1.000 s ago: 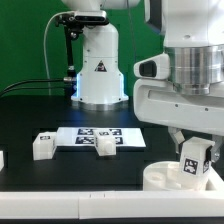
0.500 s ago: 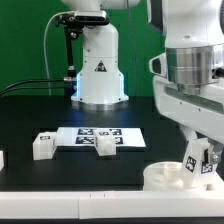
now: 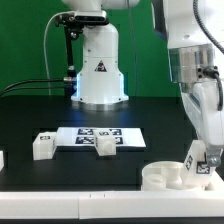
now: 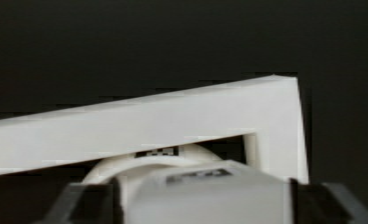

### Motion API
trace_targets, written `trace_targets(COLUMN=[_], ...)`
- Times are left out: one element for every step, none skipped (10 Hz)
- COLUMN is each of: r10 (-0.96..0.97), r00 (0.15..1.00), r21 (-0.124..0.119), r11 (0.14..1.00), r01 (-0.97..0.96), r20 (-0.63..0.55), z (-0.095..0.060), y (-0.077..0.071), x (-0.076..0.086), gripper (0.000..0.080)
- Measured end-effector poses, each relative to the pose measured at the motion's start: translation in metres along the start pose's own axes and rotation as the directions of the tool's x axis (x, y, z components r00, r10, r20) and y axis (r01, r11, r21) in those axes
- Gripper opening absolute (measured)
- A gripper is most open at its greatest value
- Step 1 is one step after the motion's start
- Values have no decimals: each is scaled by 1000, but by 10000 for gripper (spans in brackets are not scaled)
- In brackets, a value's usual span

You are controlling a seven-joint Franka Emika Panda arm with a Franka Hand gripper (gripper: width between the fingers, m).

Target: Assemble stool

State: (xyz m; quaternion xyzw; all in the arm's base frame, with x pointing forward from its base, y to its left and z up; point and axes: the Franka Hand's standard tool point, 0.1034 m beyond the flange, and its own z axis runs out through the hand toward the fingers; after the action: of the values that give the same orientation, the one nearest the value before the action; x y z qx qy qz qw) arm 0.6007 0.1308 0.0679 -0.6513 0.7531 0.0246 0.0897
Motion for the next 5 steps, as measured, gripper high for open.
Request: trace_targets(r10=[-47, -152, -282, -438, -581], r00=[999, 988, 959, 899, 814], r21=[-1, -24, -24, -14, -8], r11=[999, 988, 959, 899, 814], r01=[47, 152, 282, 438, 581], r20=[0, 7, 17, 21, 23], z=[0, -4, -11, -16, -19], y=[0, 2, -1, -5, -5], x=[0, -1, 1, 3, 0], gripper=[586, 634, 634, 646, 646])
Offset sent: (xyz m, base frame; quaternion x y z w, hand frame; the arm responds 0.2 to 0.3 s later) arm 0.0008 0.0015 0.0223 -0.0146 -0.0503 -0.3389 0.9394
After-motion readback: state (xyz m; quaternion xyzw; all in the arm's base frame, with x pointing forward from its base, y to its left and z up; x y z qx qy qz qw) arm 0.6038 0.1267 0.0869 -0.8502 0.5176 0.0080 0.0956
